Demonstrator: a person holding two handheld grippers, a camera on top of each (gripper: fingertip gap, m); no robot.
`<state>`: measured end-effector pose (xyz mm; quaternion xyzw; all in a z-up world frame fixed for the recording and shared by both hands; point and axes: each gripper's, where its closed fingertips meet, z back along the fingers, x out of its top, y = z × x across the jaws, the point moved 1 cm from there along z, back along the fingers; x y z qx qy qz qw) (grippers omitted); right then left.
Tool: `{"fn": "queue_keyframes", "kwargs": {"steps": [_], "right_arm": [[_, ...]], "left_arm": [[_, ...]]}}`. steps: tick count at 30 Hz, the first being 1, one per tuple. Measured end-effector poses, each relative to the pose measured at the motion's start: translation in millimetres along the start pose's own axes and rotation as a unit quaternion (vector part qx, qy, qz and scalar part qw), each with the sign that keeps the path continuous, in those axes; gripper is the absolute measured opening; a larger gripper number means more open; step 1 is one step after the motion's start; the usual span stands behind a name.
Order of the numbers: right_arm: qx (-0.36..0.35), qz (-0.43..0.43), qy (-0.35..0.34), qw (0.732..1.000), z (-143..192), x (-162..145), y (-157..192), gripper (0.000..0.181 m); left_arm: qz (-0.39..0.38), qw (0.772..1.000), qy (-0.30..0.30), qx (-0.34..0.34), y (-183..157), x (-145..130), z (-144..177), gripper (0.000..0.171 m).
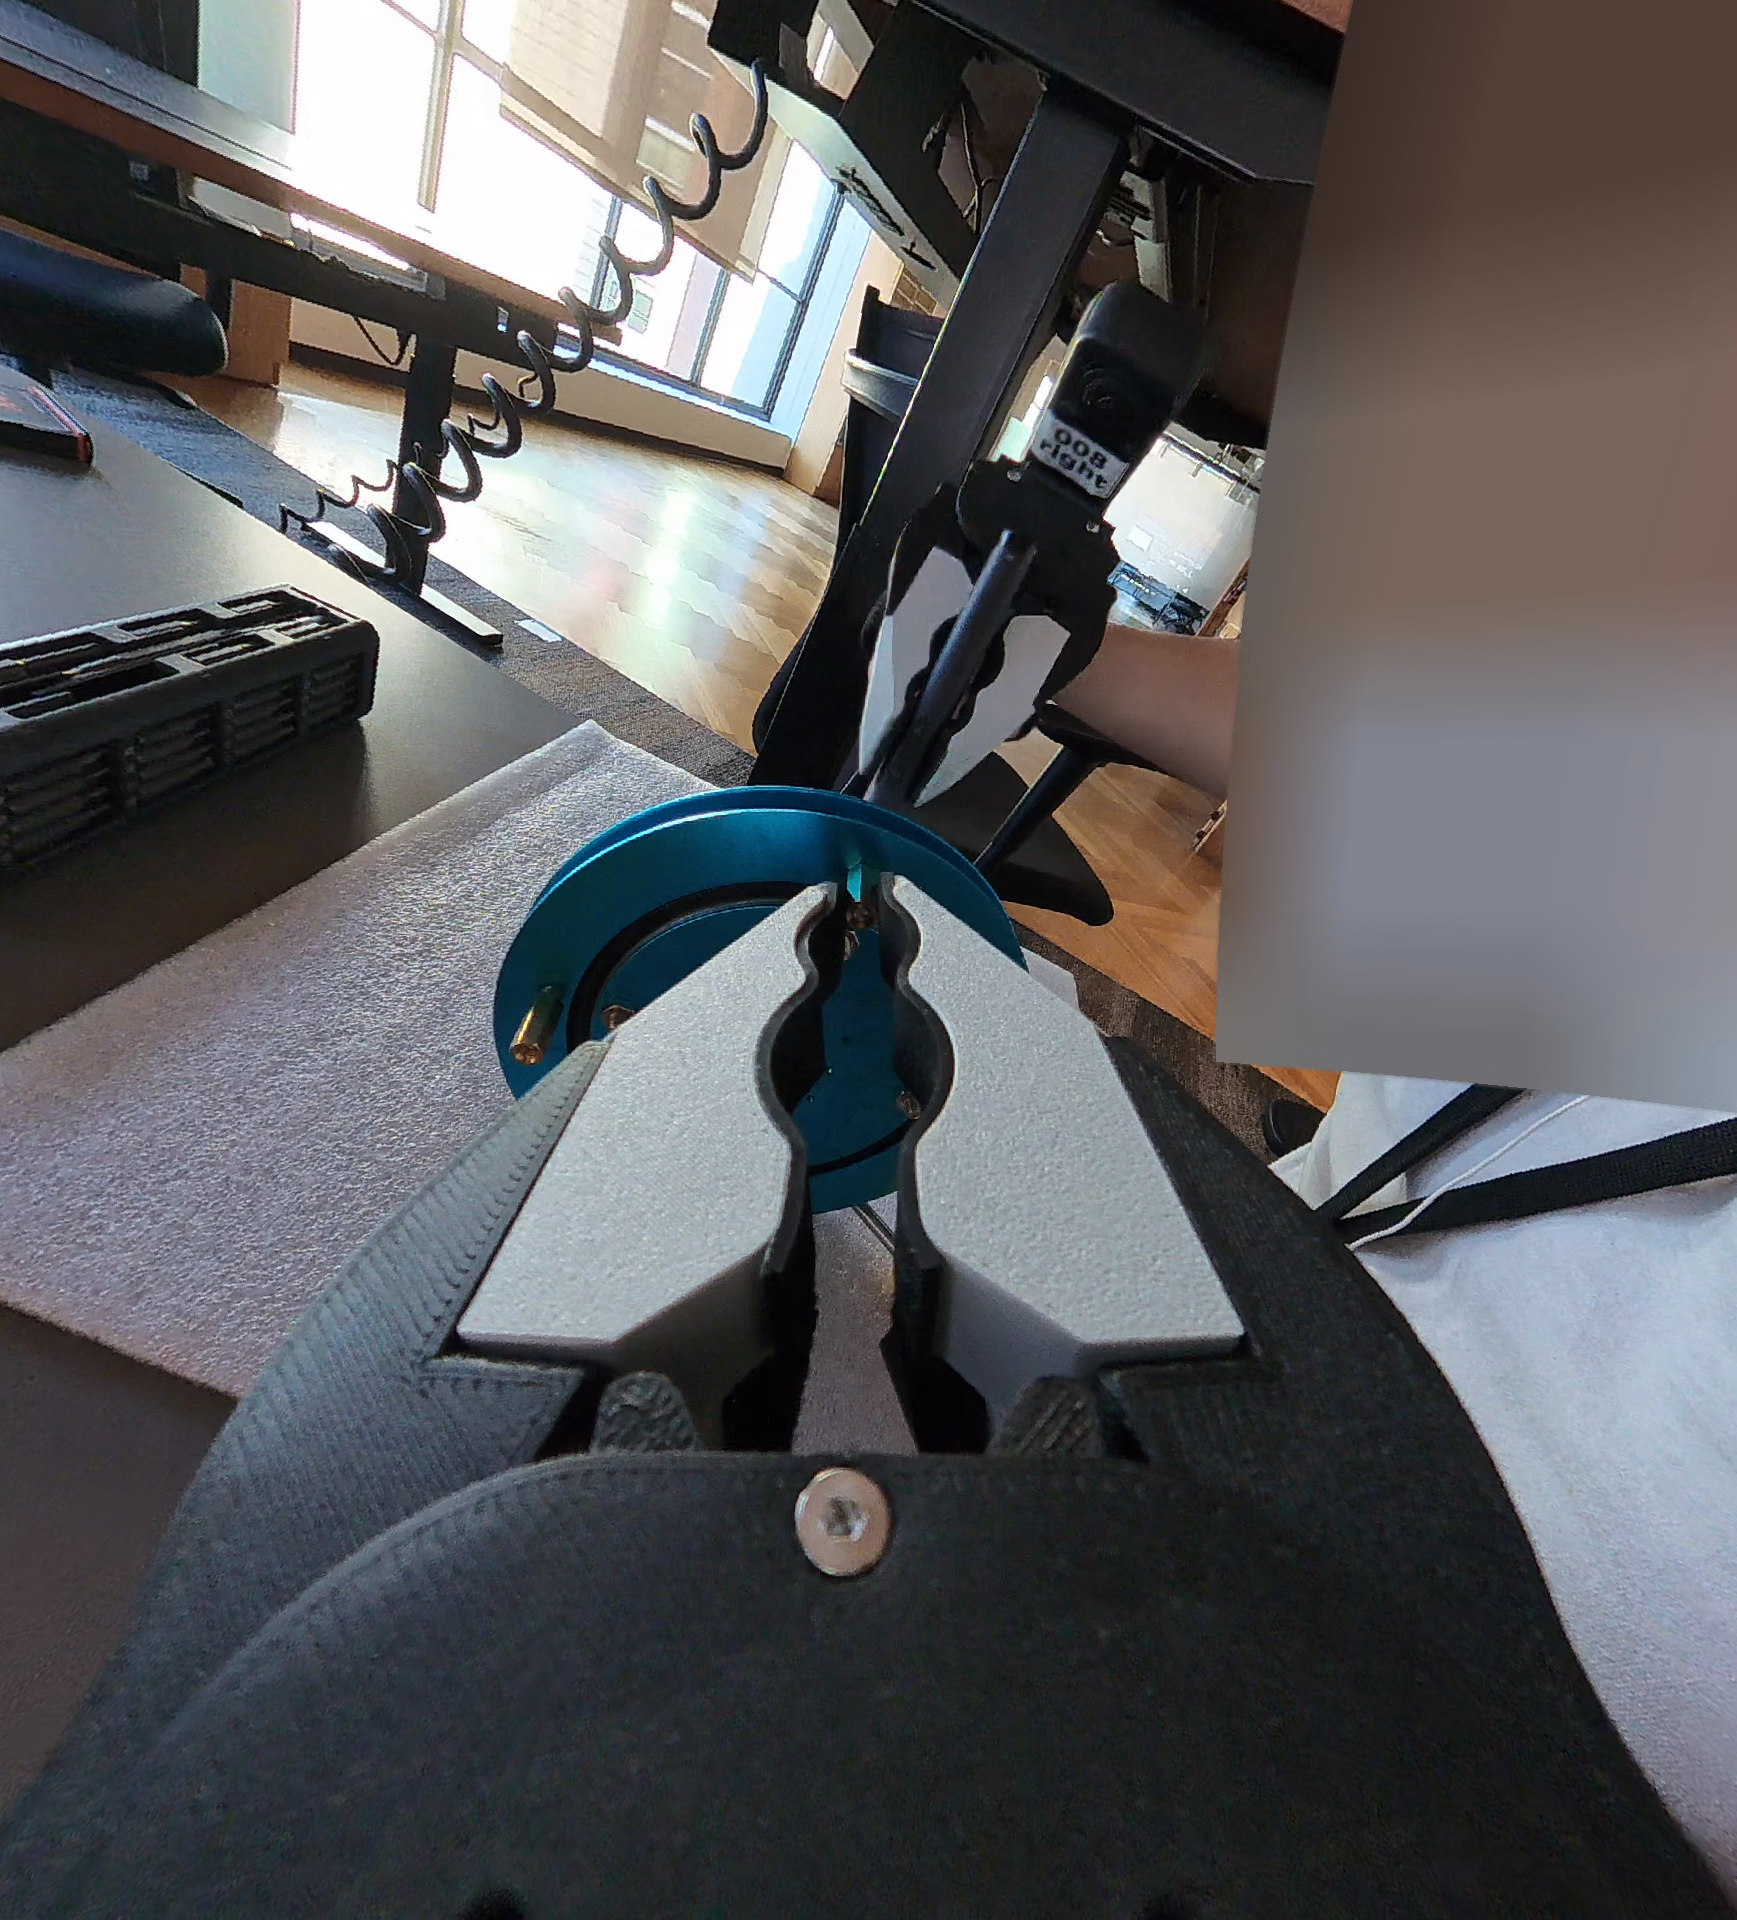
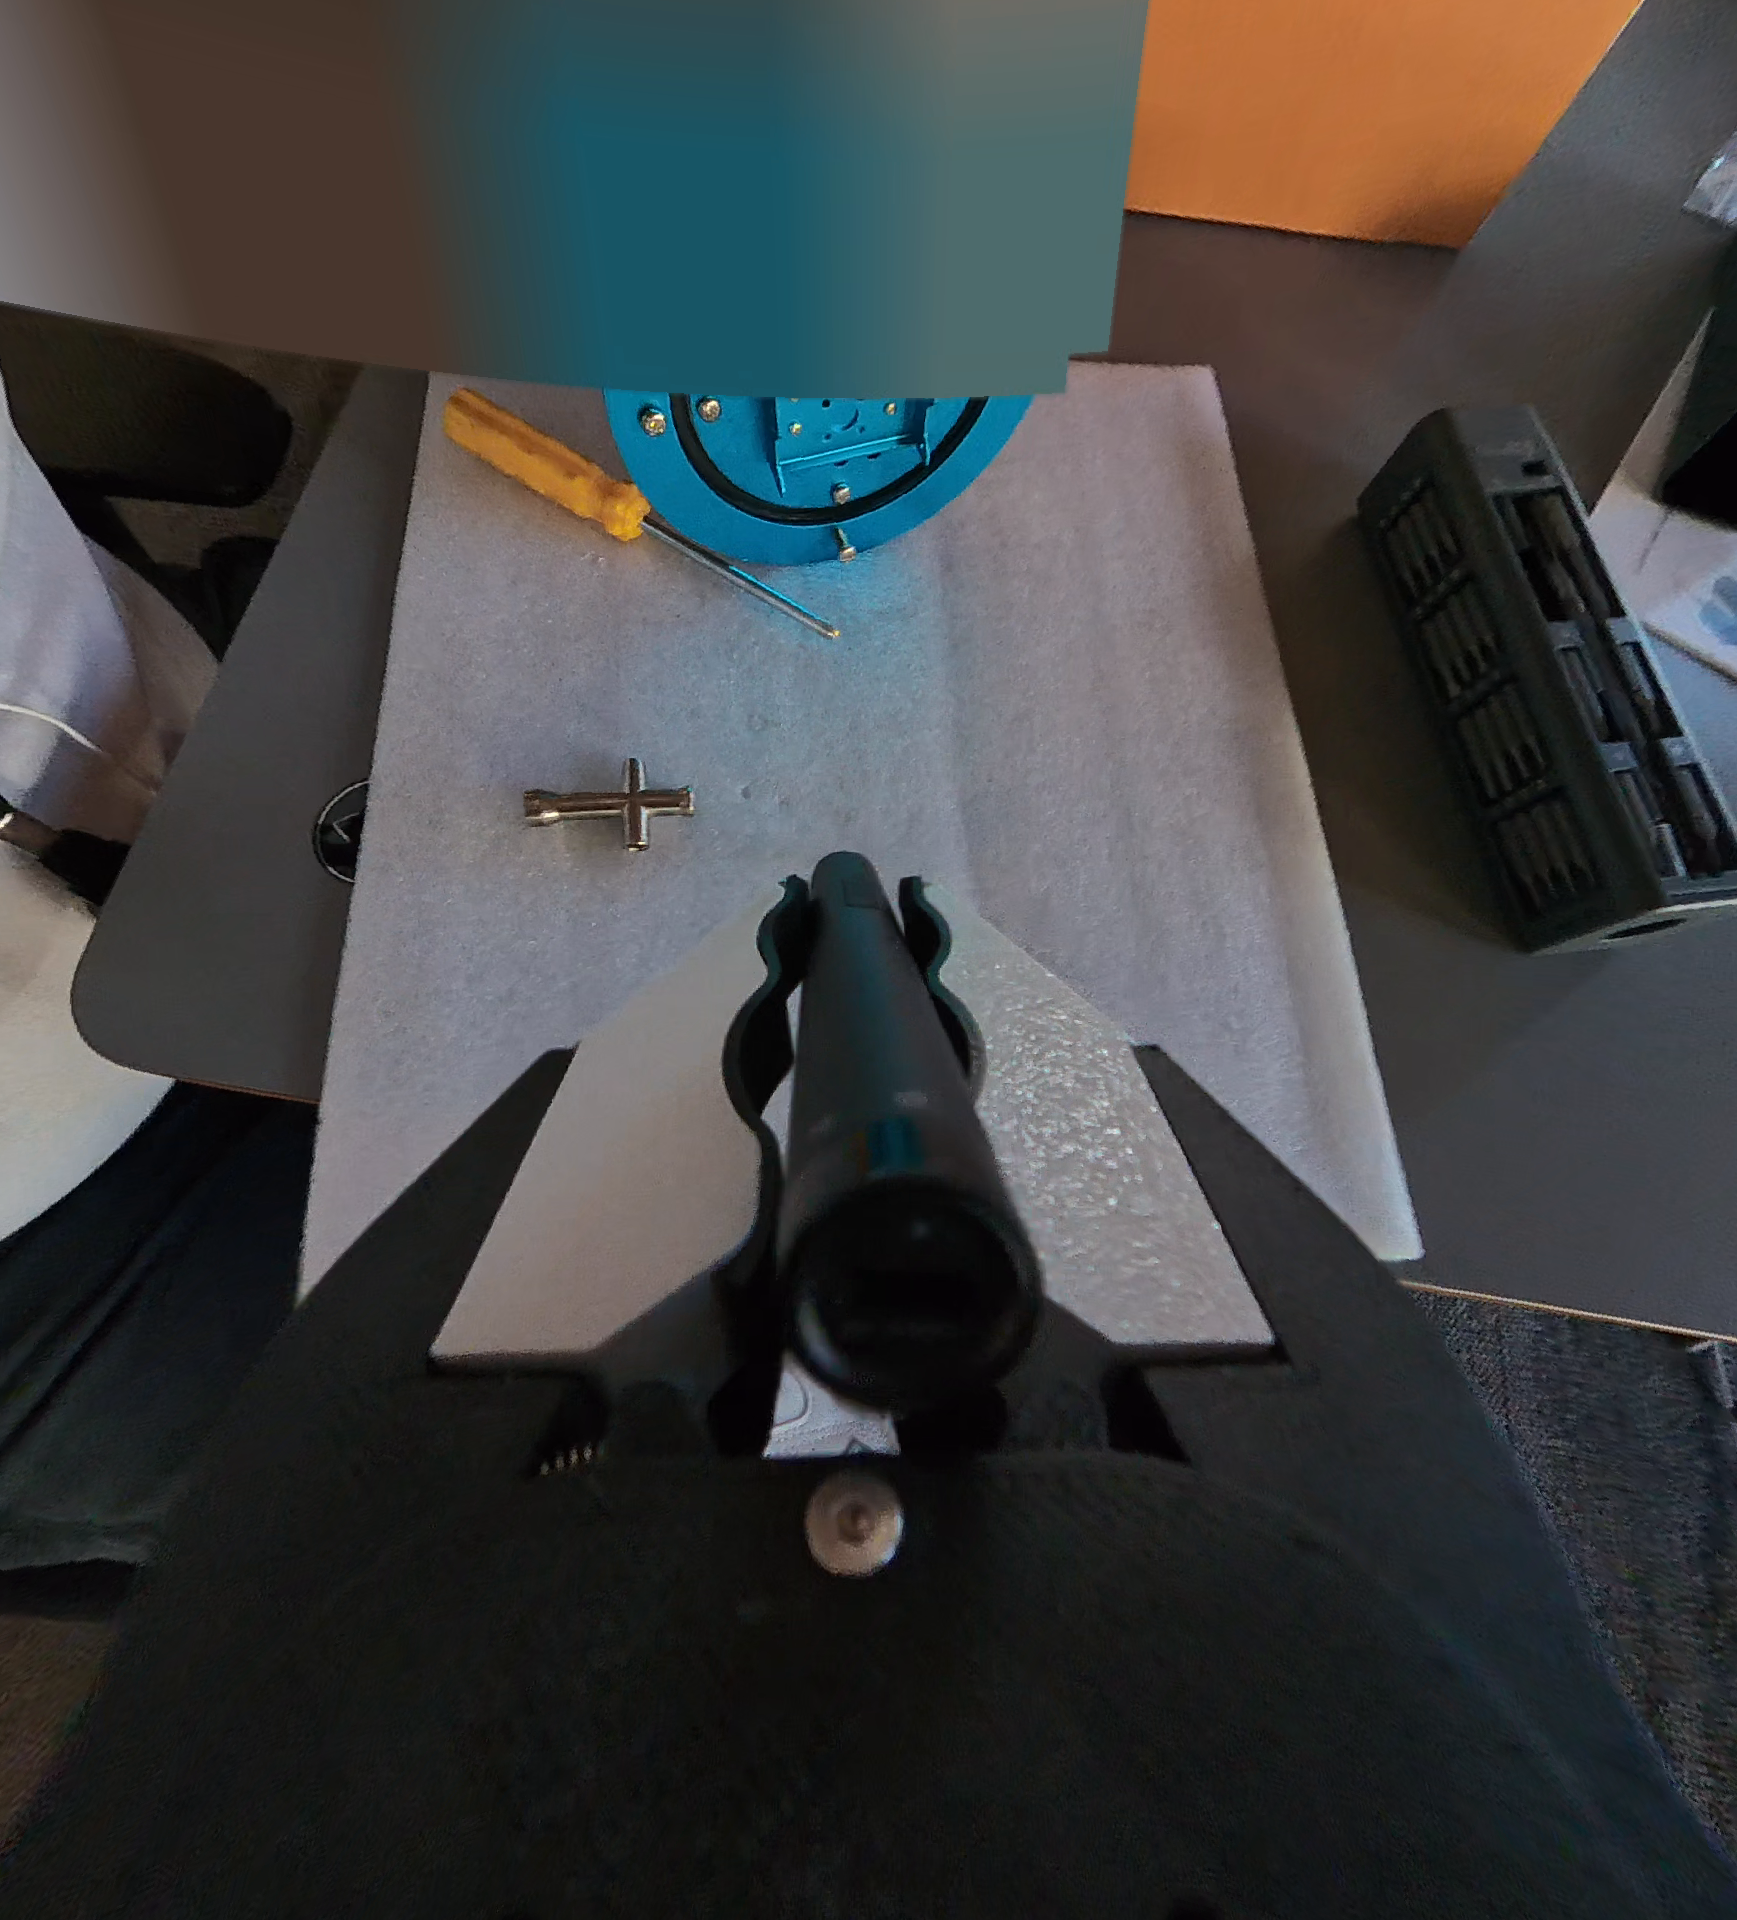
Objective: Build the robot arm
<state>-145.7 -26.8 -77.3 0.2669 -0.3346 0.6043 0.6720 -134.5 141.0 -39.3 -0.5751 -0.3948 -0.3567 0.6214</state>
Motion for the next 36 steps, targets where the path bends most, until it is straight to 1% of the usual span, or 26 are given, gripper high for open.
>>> {"fn": "queue_keyframes", "kwargs": {"steps": [6,12,16,18,20,21,24,26,28,36], "right_arm": [[-0.023,-0.051,0.01,0.998,2,-8,6,0.017],[-0.114,-0.127,-0.059,0.984,5,-16,19,0.016],[-0.185,-0.162,-0.123,0.962,10,-14,25,0.016],[-0.226,-0.18,-0.169,0.942,14,-8,24,0.017],[-0.264,-0.208,-0.217,0.916,17,-1,21,0.017],[-0.268,-0.224,-0.222,0.91,11,0,21,0.017],[-0.289,-0.266,-0.174,0.903,-14,-7,21,0.017],[-0.305,-0.276,-0.165,0.896,-24,-9,23,0.017],[-0.32,-0.266,-0.151,0.897,-25,-10,26,0.018],[-0.314,-0.257,-0.128,0.905,-27,-24,40,0.017]], "left_arm": [[0.001,1.0,-0.001,0.001,0,0,0,0.004],[0.0,1.0,0.001,-0.002,-1,0,-1,0.004],[0.0,1.0,0.003,-0.004,-2,-1,-2,0.004],[0.0,1.0,0.003,-0.004,-2,-1,-2,0.004],[0.001,1.0,0.001,-0.003,-1,-1,-2,0.004],[0.002,1.0,0.0,-0.003,-1,-1,-1,0.004],[0.005,1.0,-0.002,-0.002,0,0,0,0.004],[0.007,1.0,-0.003,-0.002,0,0,-1,0.004],[0.005,1.0,-0.003,-0.003,0,0,-1,0.004],[0.005,1.0,-0.002,-0.007,-2,0,-1,0.004]]}}
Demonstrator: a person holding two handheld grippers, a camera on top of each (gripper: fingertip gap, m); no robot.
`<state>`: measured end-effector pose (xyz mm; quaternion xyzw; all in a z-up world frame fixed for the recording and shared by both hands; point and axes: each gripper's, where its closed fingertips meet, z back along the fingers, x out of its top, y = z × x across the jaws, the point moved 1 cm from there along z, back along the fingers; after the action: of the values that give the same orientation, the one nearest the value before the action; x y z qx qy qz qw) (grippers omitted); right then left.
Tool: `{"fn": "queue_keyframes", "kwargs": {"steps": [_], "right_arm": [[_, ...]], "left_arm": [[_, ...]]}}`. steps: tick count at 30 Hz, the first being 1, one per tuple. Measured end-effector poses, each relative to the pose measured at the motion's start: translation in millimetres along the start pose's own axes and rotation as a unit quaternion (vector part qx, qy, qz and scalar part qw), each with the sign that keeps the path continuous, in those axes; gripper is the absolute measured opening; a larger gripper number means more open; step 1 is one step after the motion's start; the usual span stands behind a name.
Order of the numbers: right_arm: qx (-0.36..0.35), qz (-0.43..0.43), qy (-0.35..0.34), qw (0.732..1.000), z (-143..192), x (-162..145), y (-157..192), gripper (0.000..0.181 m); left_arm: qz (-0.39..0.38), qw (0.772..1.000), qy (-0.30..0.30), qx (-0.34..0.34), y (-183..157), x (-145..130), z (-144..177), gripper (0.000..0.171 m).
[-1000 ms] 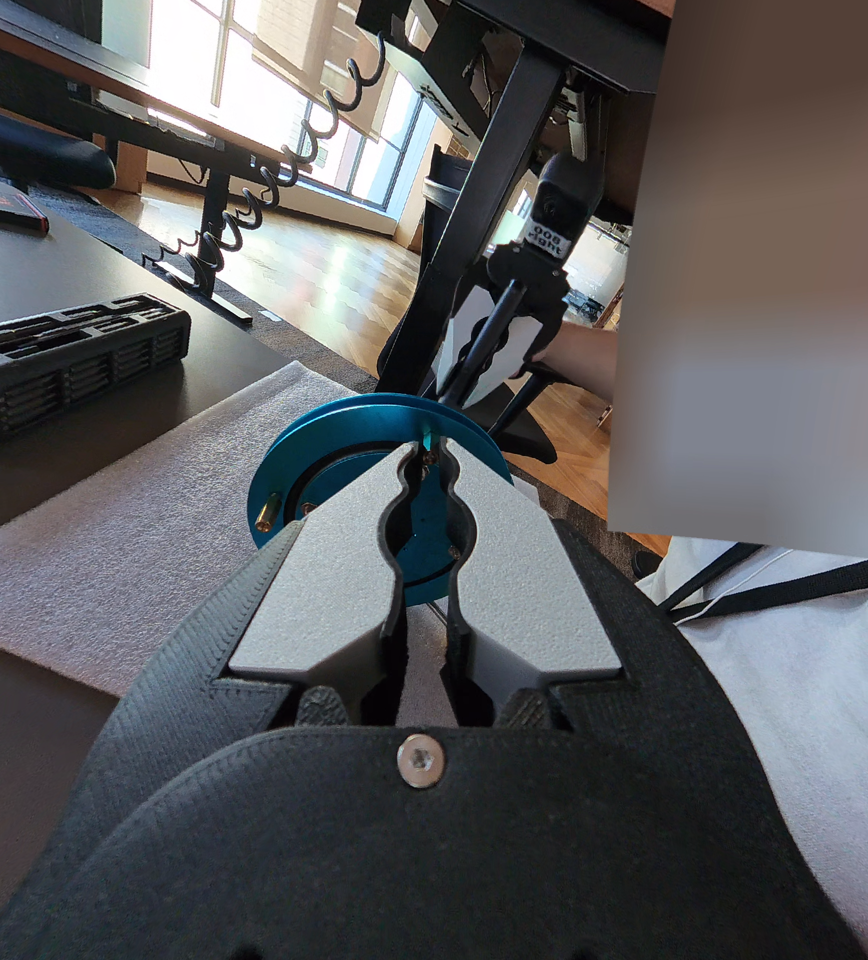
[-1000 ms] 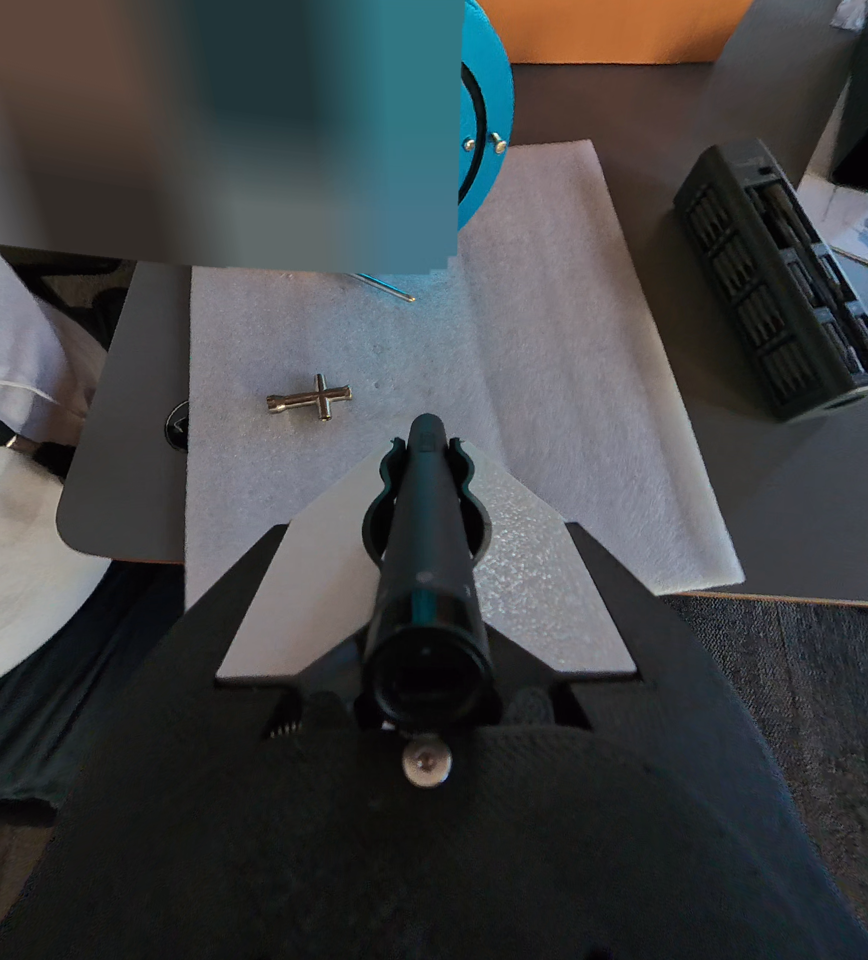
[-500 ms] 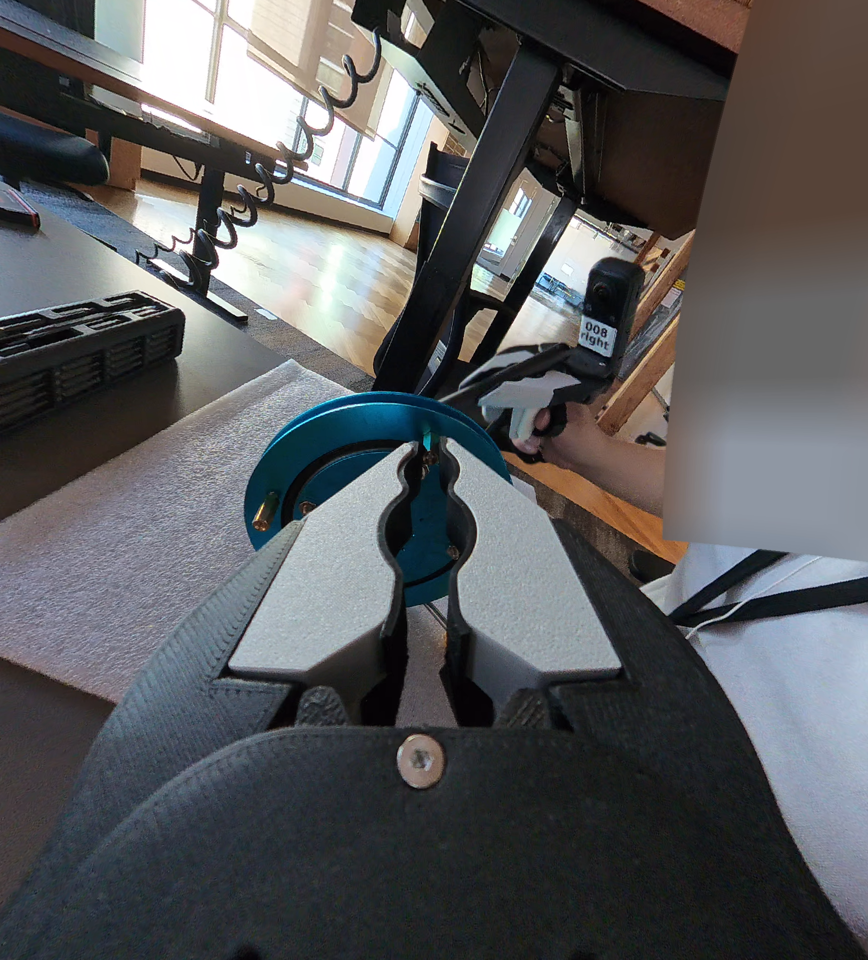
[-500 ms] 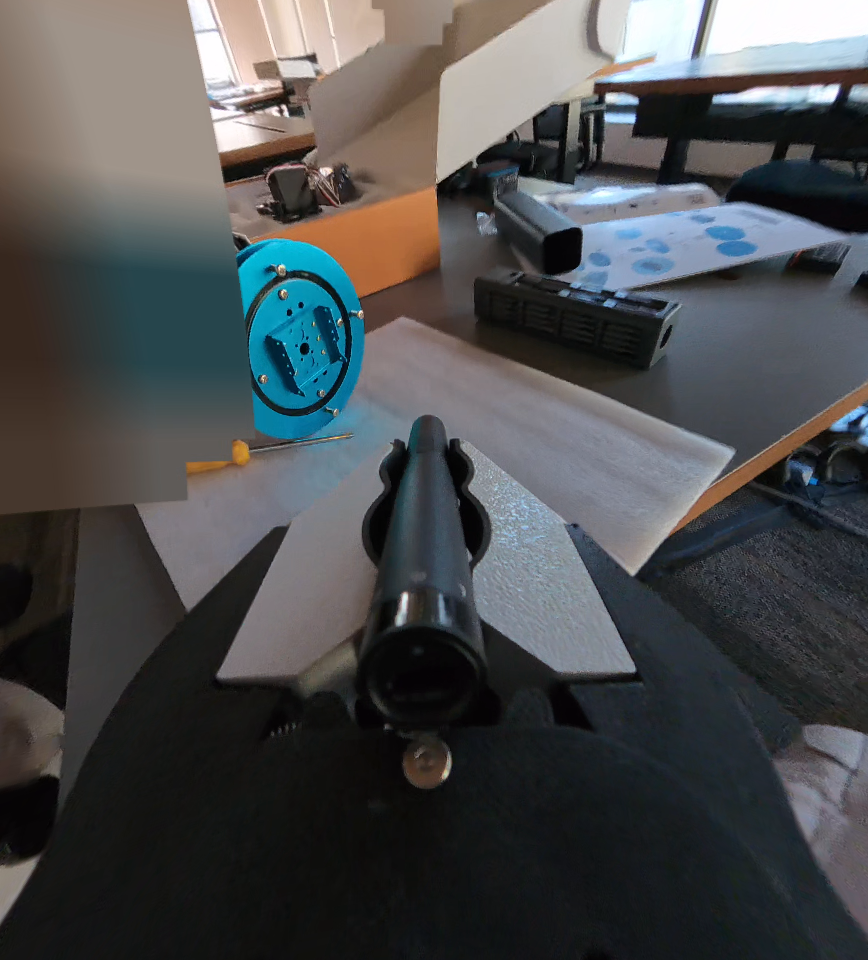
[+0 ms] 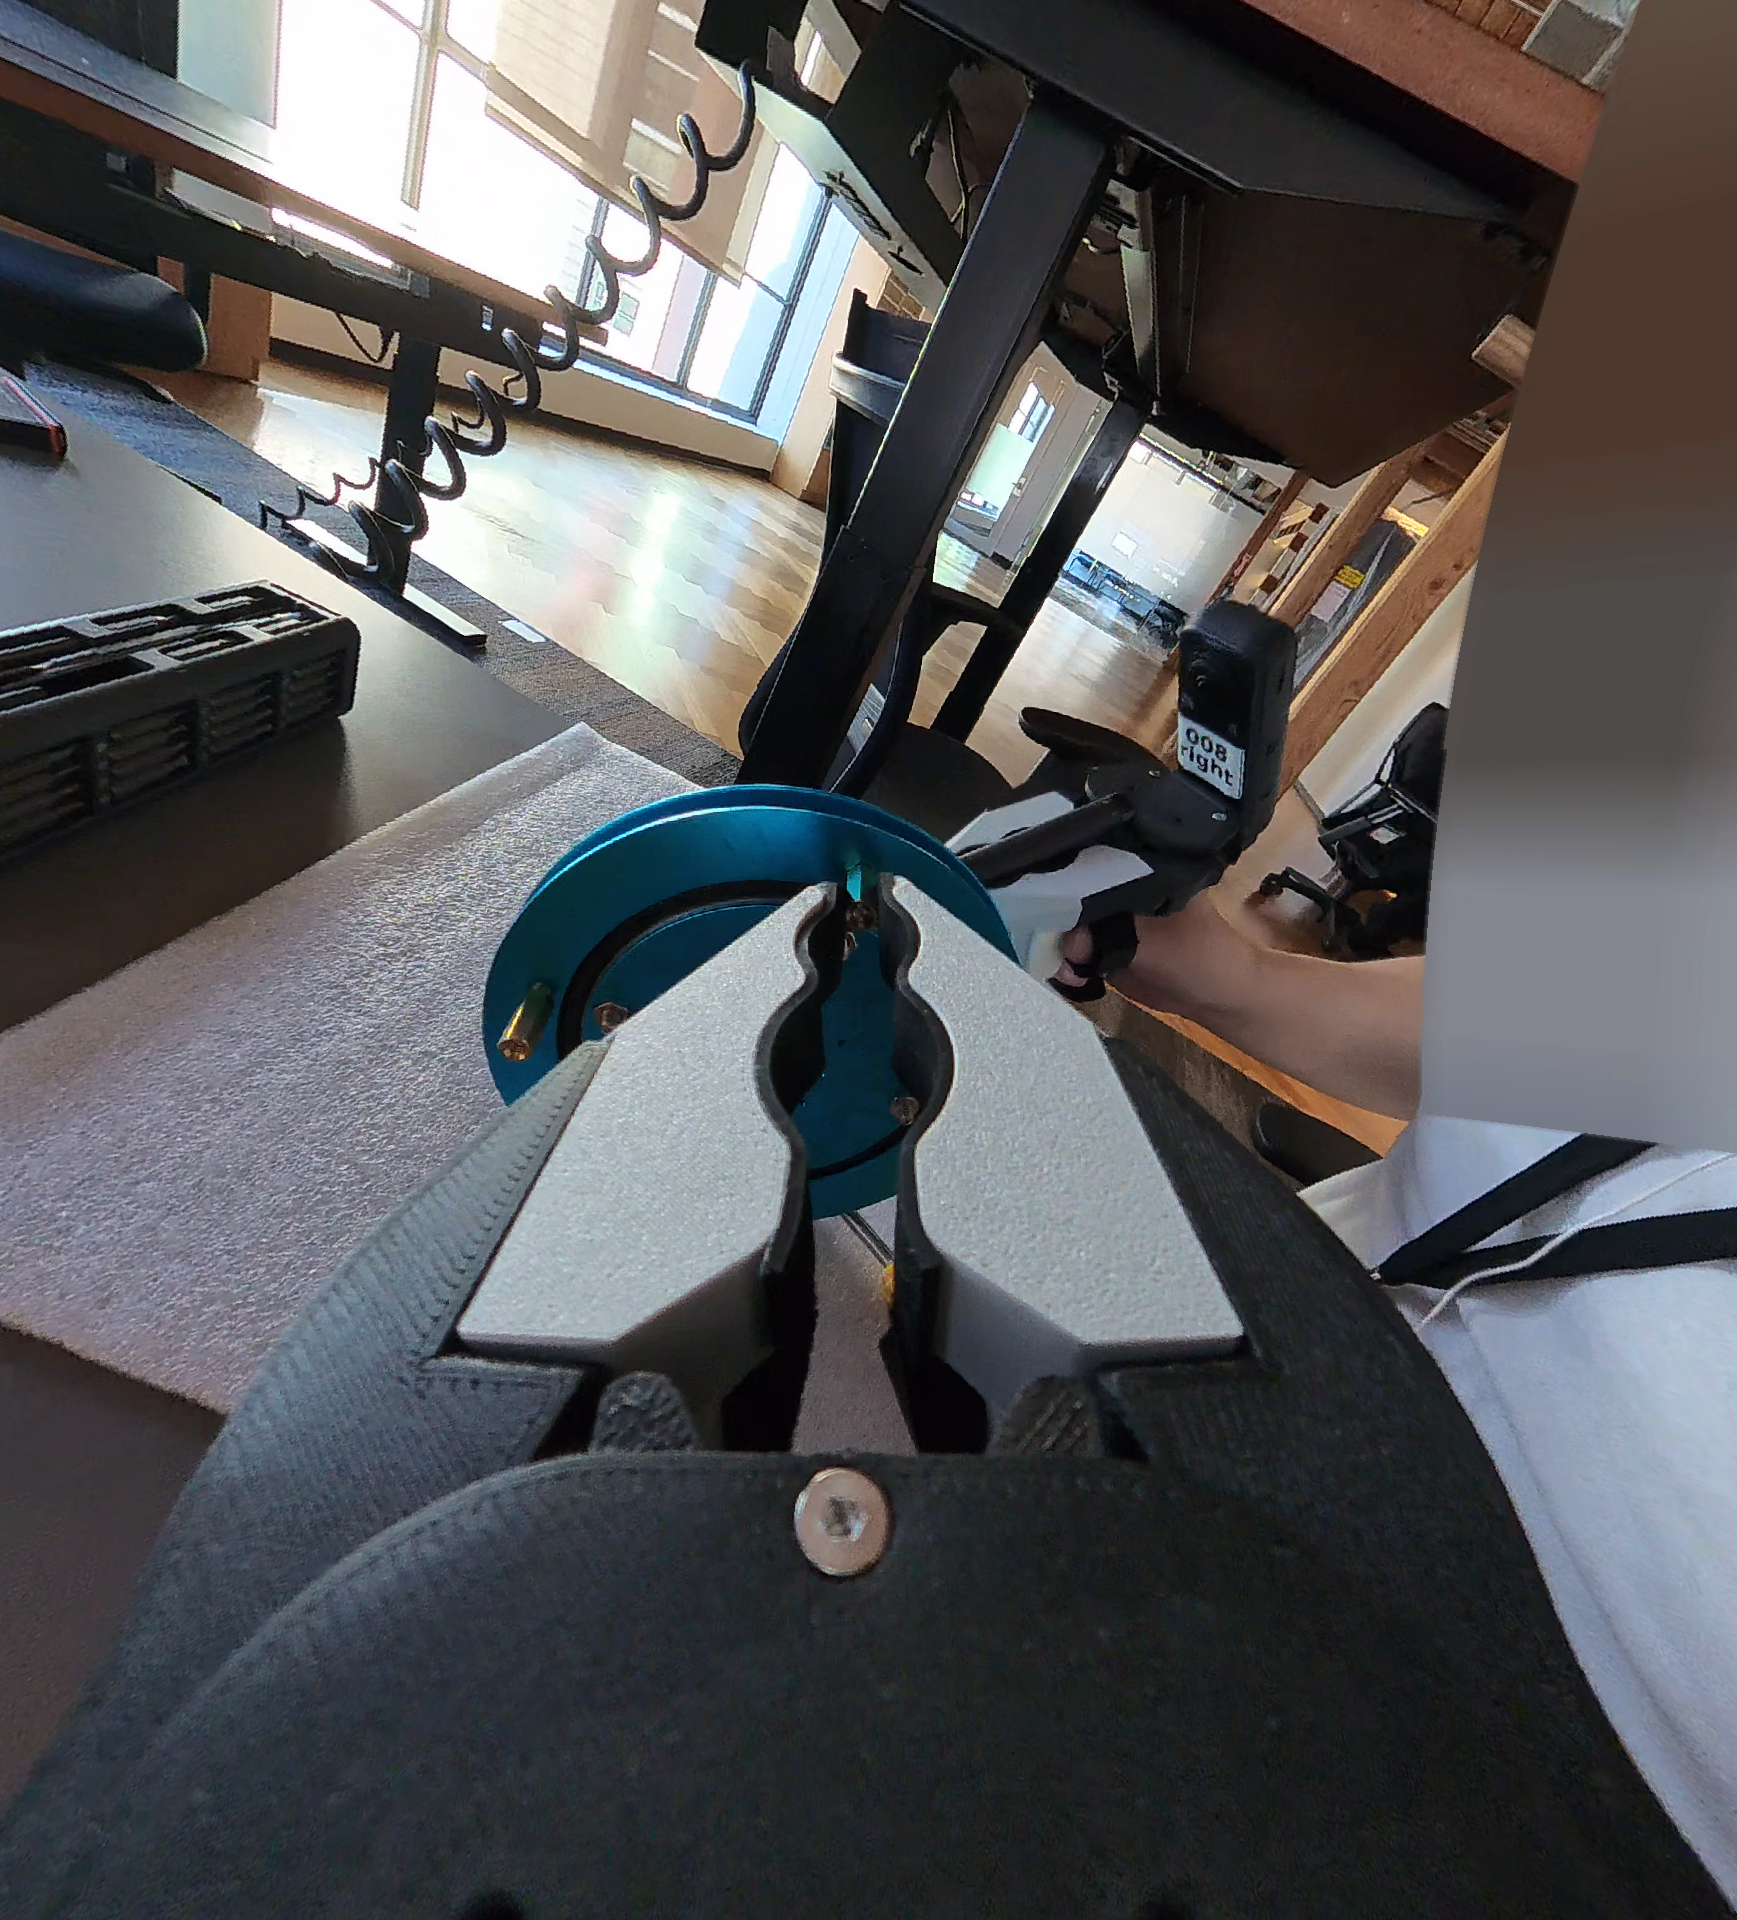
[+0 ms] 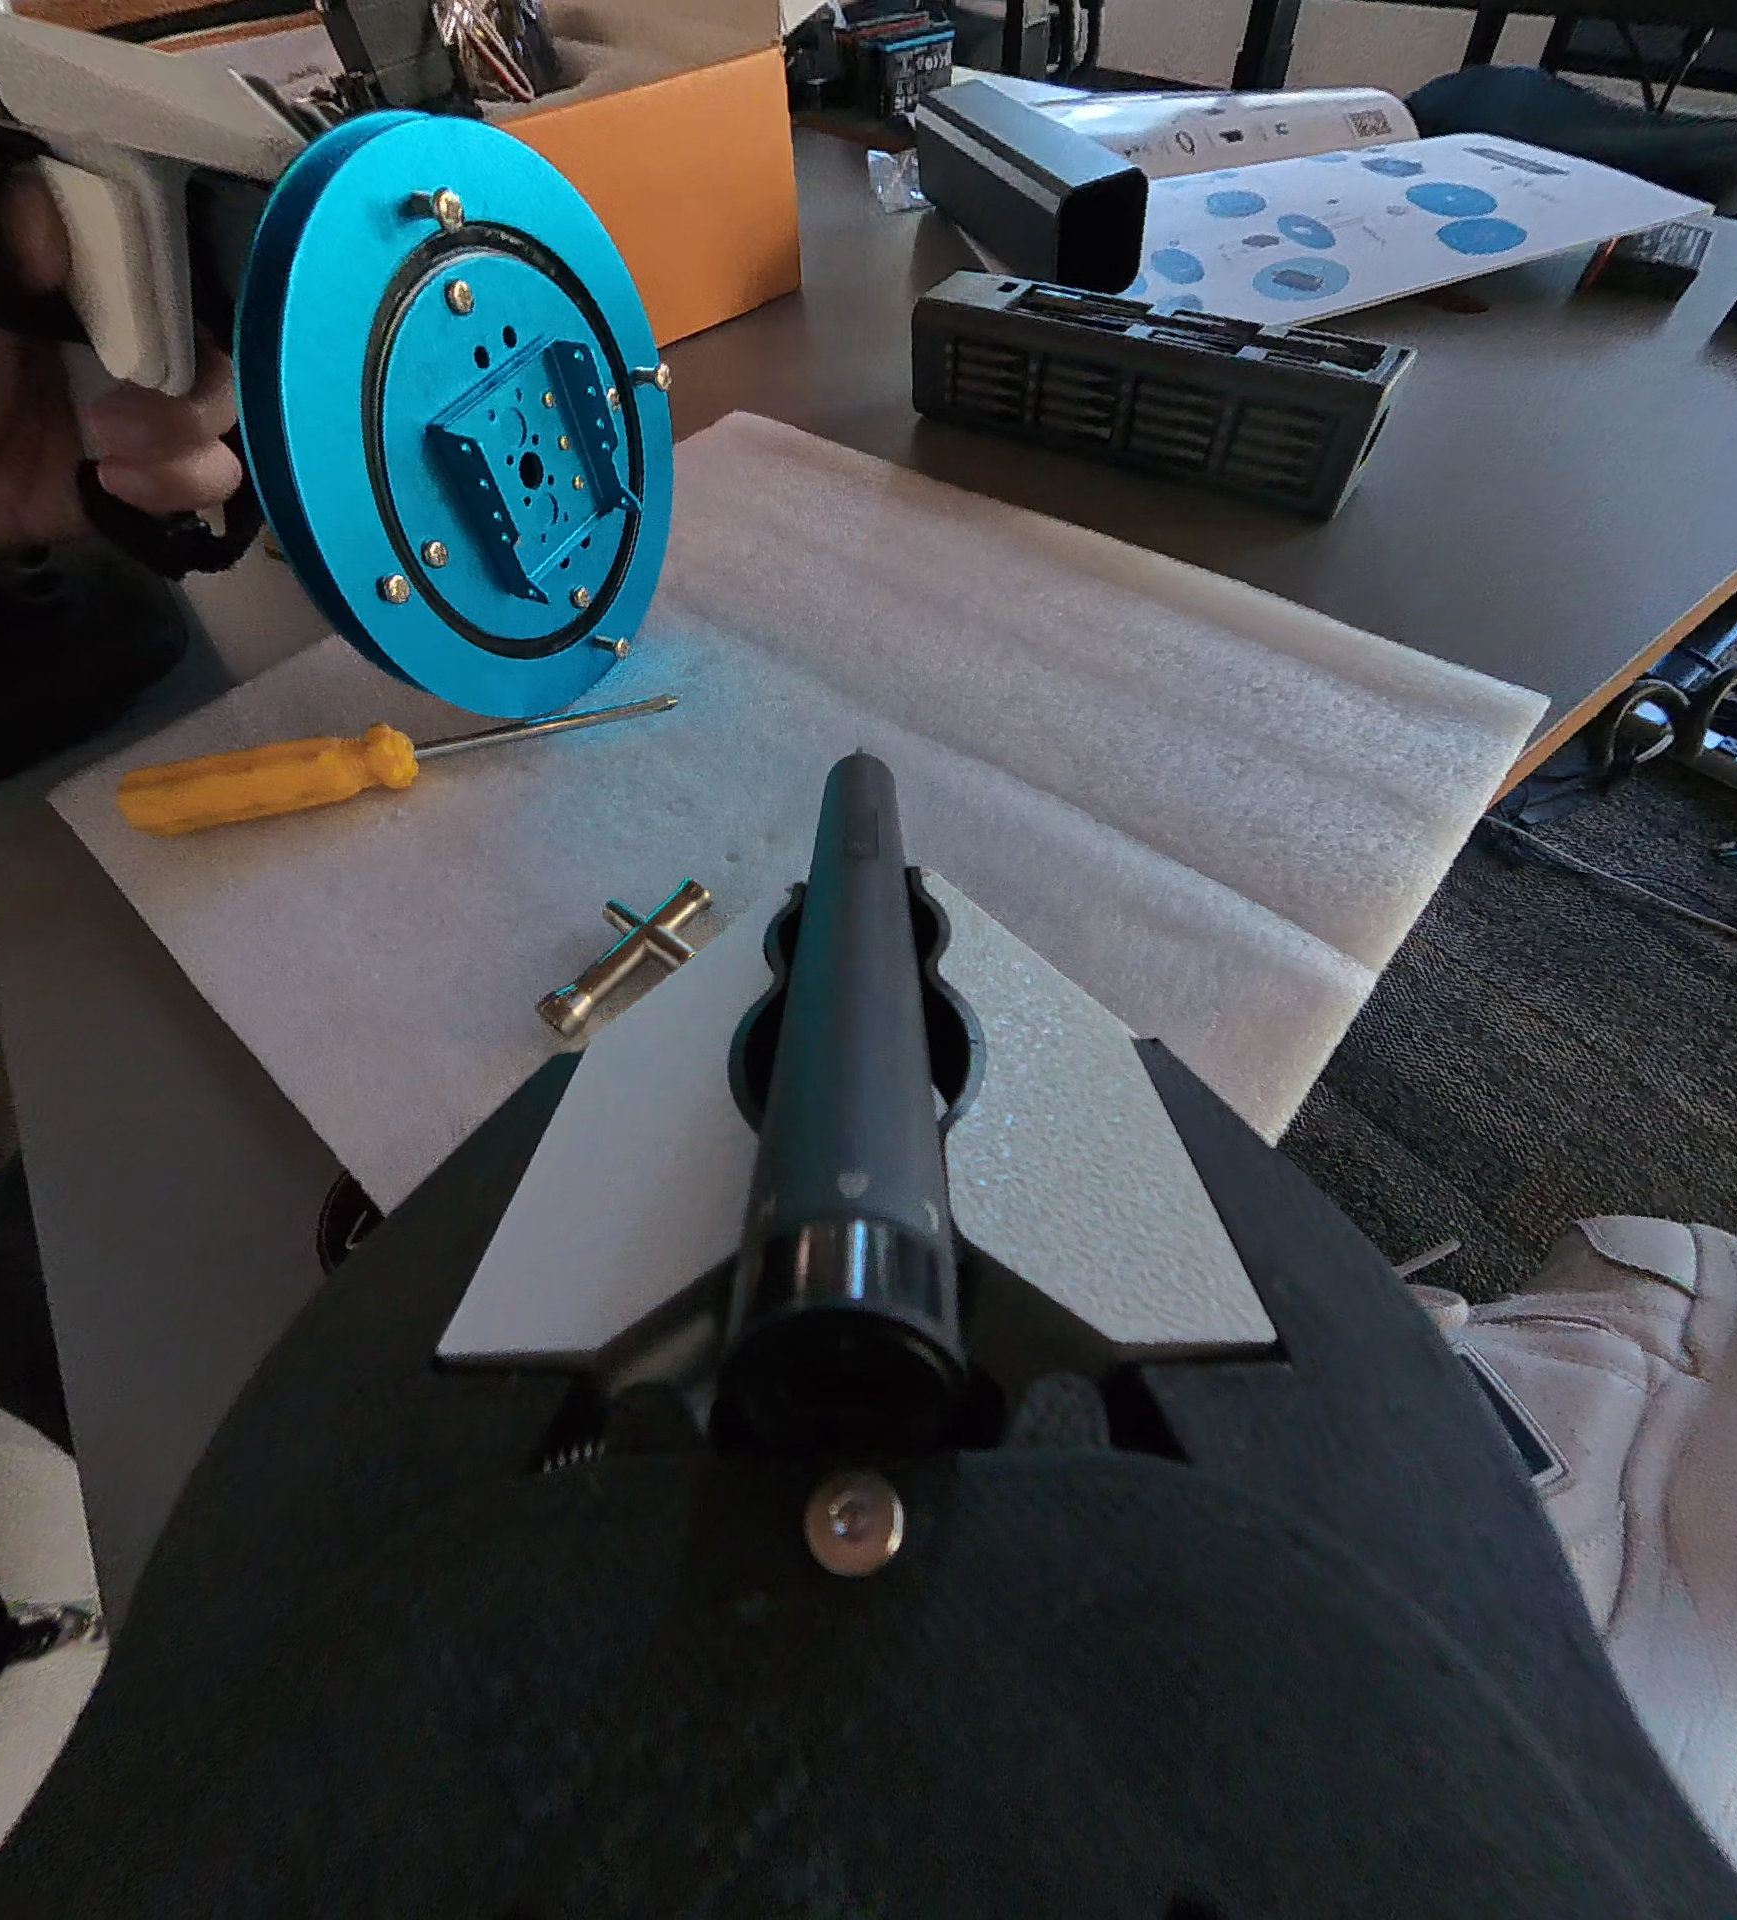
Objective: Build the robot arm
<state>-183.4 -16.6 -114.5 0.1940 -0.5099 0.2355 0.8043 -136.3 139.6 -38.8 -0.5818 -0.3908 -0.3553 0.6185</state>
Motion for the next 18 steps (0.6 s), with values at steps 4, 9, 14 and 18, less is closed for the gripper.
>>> {"fn": "queue_keyframes", "kwargs": {"steps": [4,9,14,18], "right_arm": [[0.01,-0.002,0.002,1.0,5,-4,2,0.02],[0.011,0.033,0.046,0.998,14,-23,6,0.026],[0.007,0.03,0.072,0.997,24,-37,9,0.028],[0.016,0.012,0.083,0.996,27,-42,13,0.03]], "left_arm": [[0.004,1.0,0.0,-0.003,0,0,0,0.004],[0.003,1.0,-0.002,-0.001,0,0,0,0.004],[0.003,1.0,-0.001,-0.003,0,0,0,0.004],[0.002,1.0,0.0,-0.003,-1,-1,0,0.004]]}}
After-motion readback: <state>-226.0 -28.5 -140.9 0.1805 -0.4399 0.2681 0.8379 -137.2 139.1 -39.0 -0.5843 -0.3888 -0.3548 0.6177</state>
